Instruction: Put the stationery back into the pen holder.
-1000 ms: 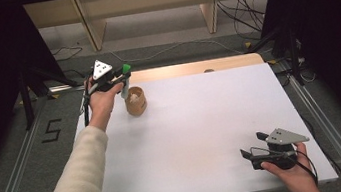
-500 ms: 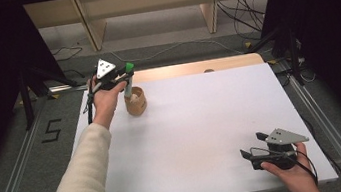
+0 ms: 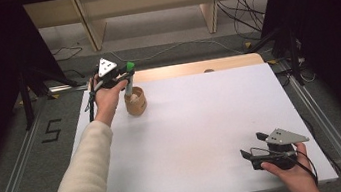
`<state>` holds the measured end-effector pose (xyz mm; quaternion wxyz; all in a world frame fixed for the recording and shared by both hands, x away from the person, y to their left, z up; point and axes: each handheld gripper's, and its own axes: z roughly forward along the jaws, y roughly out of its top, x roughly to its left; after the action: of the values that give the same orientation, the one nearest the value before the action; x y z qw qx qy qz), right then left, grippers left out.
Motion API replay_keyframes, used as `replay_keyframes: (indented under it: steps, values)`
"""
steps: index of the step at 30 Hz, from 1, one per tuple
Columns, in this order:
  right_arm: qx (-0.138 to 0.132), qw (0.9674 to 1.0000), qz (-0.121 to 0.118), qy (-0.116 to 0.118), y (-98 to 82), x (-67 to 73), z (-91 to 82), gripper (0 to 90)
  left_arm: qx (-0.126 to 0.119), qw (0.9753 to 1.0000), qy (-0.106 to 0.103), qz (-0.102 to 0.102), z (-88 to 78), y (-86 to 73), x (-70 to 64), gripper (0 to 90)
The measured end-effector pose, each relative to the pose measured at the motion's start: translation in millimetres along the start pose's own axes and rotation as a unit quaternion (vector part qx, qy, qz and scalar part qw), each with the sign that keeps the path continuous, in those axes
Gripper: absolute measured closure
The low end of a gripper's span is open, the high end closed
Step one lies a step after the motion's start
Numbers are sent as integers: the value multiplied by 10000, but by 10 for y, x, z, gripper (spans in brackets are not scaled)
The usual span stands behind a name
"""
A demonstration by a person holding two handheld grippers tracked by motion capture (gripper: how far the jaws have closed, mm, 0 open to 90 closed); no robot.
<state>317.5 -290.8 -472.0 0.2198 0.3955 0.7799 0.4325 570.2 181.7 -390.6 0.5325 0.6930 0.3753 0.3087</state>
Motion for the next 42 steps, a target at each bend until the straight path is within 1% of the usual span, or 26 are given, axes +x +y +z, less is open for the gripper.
replay_keyframes:
  steps: [7,18,24,42]
  values:
    - [0,10000,3,-5,-1,0,2,163,-32,10000,10,-26,9,-10,17,672]
    - [-5,10000,7,-3,-1,-1,4,163,-51,10000,14,6,33,-20,34,672]
    - [-9,10000,2,3,-2,-4,8,163,-39,10000,33,-36,54,-40,53,671]
    - [-11,10000,6,11,-6,-9,9,163,-55,10000,-29,-52,117,-85,43,672]
